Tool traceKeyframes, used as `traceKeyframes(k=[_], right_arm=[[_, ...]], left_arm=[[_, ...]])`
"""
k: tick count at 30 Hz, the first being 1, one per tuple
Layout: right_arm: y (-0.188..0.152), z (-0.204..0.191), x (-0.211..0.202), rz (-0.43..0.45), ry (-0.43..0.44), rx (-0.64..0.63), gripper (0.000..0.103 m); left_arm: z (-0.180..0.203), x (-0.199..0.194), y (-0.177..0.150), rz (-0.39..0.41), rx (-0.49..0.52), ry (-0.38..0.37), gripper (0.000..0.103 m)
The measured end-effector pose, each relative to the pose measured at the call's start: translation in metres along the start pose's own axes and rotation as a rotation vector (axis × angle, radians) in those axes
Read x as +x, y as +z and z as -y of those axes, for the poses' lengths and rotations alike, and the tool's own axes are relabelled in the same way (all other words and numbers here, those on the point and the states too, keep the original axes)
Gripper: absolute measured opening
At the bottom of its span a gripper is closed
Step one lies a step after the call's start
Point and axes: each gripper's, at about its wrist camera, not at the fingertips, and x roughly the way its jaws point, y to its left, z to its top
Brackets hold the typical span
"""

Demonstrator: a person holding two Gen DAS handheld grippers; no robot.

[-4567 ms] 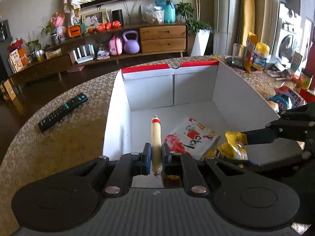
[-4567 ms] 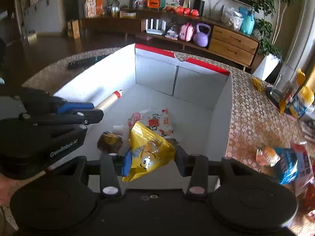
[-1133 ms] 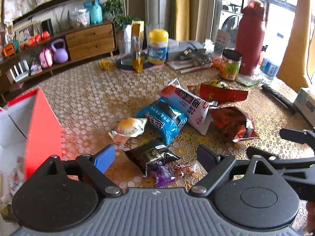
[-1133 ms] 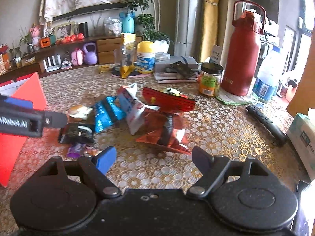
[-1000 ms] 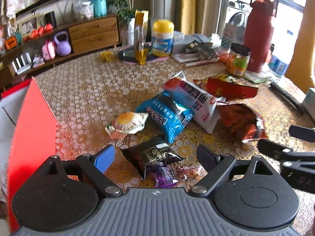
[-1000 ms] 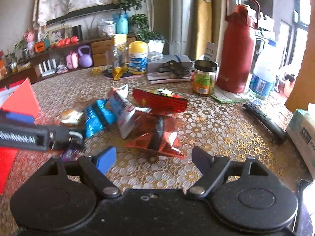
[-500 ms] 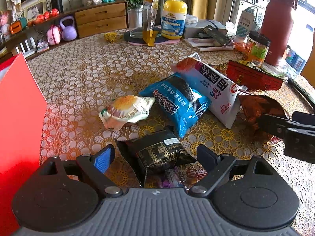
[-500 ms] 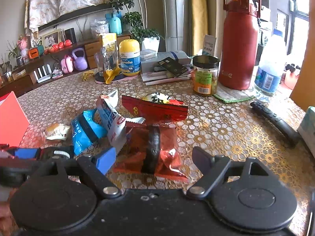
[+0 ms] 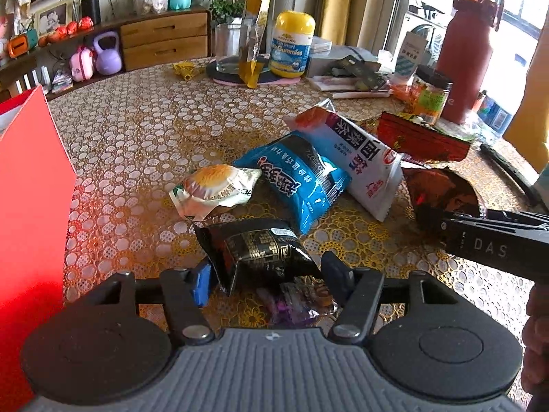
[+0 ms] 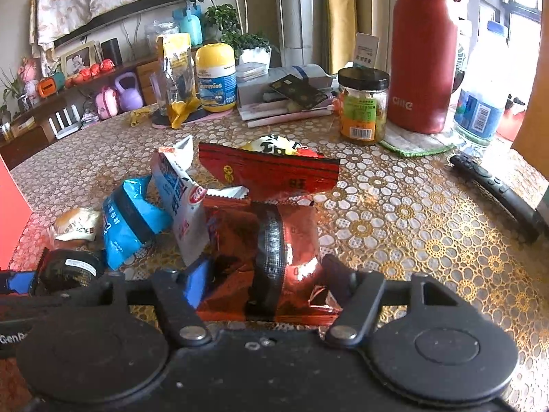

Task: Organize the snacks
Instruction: 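Grasp the dark red chips bag with the right tool while the left tool grasps the black packet, then carry the red chips bag and black packet with both tools over the white box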

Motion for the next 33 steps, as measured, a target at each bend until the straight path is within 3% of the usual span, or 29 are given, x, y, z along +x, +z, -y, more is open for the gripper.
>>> traceKeyframes(k=[7,23,27,29,33], right_arm=[[-0.006,-0.004,-0.014,0.017,0.026,0.003,0.050],[-0.028,-0.025,-0.082,0.101,0.076,0.035,0.049],[-0.027,-0.034,-0.099,0.127,0.092,0.031,0.049],[-0.025,-0.041,-0.107,0.143,0.106,0.022,0.049],[-0.020,-0.059,-0.116,0.173,0.132,-0.018,0.049]], left_arm=[[-0.003,-0.021,-0.003,0.041,-0.009,-0.018,0.059],[-0.022,-0.117,-0.008,0.223,-0.036,-0.069,0.057],[-0.030,-0.140,-0.006,0.272,-0.046,-0.073,0.048],[-0.035,-0.142,-0.005,0.263,-0.046,-0.072,0.033],[-0.048,-0.118,-0.011,0.167,-0.077,-0.030,0.031]])
